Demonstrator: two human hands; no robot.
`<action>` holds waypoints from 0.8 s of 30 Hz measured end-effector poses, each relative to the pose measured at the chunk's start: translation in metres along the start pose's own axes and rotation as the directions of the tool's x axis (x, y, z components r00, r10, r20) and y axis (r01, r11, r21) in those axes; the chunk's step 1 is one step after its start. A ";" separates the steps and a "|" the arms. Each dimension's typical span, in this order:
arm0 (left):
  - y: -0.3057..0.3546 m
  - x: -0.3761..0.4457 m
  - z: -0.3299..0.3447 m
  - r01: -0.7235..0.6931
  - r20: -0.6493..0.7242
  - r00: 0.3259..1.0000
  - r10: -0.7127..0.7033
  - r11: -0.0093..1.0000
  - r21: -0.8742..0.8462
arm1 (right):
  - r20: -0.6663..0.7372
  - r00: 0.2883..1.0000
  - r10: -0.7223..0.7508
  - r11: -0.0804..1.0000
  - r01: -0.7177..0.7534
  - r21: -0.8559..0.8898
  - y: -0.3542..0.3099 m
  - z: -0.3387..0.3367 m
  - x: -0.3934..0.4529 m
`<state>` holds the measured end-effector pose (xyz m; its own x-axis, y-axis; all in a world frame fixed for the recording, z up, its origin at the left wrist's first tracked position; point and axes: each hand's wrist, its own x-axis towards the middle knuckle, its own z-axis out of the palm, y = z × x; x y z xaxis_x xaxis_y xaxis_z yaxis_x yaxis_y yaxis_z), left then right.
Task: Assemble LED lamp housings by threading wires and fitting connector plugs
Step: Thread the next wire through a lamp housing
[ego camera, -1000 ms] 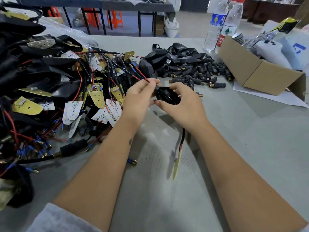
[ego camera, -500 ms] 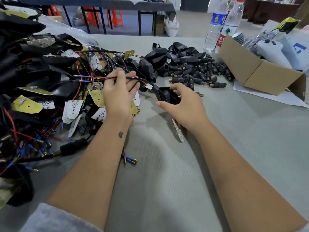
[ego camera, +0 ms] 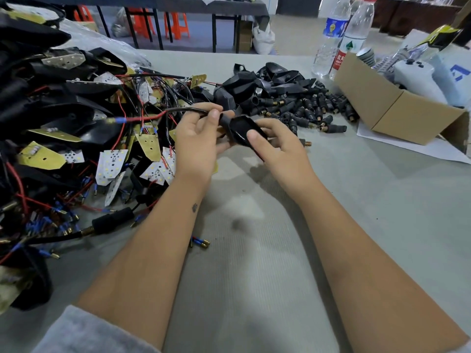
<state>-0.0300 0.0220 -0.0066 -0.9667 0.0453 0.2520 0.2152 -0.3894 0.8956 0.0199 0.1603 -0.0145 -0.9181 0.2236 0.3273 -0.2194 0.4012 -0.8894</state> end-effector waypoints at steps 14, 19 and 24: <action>0.004 0.005 -0.007 -0.055 -0.161 0.986 0.040 0.995 -0.087 | -0.025 0.984 0.177 0.981 -0.174 0.085 0.002 -0.003 0.005; 0.004 0.005 -0.007 -0.055 -0.156 0.987 0.040 0.994 -0.090 | -0.111 0.987 0.118 0.986 -0.102 0.134 0.003 -0.002 0.005; 0.003 0.005 -0.006 0.056 -0.122 0.990 -0.075 0.987 -0.148 | -0.151 0.983 0.101 0.980 -0.072 0.185 0.002 -0.004 0.005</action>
<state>-0.0355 0.0150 -0.0045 -0.9898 -0.0386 0.1374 0.1374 -0.5179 0.8443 0.0158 0.1660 -0.0137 -0.8751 0.3946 0.2802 -0.2098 0.2125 -0.9544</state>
